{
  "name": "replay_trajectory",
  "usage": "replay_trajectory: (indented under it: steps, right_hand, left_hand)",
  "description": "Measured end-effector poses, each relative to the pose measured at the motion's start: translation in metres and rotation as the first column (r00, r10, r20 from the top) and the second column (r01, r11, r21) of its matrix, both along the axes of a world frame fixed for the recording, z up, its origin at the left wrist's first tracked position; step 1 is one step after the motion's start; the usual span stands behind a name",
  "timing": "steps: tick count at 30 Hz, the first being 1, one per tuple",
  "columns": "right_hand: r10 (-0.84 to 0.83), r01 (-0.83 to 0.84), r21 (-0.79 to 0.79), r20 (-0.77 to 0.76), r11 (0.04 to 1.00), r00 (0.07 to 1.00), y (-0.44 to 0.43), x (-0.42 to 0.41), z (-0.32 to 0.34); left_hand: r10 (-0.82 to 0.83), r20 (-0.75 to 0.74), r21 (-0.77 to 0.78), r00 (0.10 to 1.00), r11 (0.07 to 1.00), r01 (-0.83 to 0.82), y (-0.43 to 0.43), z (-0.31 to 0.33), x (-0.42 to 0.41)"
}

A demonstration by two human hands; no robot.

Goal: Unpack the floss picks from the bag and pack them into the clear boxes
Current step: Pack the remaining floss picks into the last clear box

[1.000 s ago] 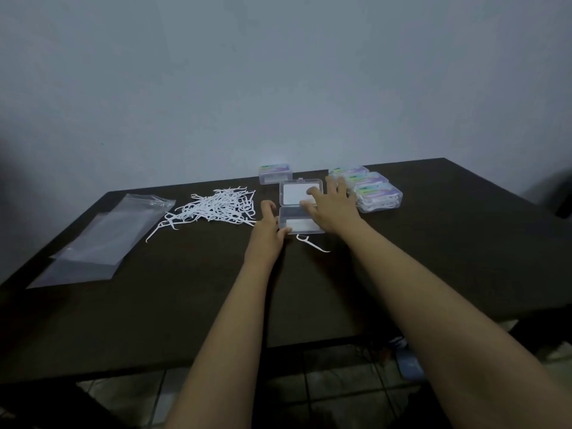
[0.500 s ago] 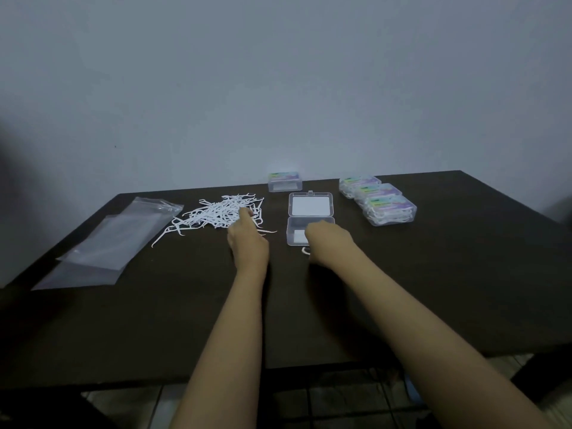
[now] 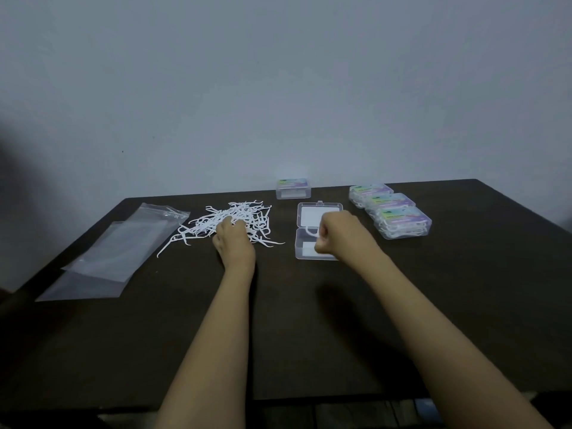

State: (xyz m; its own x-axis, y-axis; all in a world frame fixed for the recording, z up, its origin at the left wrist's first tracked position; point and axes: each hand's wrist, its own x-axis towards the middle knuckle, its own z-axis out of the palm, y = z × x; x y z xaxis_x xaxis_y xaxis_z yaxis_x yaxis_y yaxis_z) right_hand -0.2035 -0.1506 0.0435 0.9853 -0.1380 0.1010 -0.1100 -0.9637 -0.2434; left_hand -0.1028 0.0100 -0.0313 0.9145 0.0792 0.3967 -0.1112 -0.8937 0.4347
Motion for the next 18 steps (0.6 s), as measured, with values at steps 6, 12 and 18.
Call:
replay_trajectory:
  steps: [6, 12, 18]
  right_hand:
    - [-0.002, -0.002, -0.036, -0.111, 0.999, 0.994, -0.014, 0.027, 0.005]
    - [0.160, -0.161, 0.018, 0.042, 0.987, 0.986, 0.027, 0.060, 0.015]
    - [0.280, -0.298, -0.059, -0.210, 0.953, 0.937, 0.072, 0.110, -0.016]
  left_hand:
    - [-0.009, -0.046, 0.045, 0.999, 0.999, 0.011, 0.010, 0.004, 0.011]
    - [0.035, -0.108, 0.085, 0.994, 0.996, -0.025, 0.012, 0.003, 0.020]
    - [-0.003, -0.123, 0.071, 0.992, 0.997, 0.012, 0.014, 0.004, 0.022]
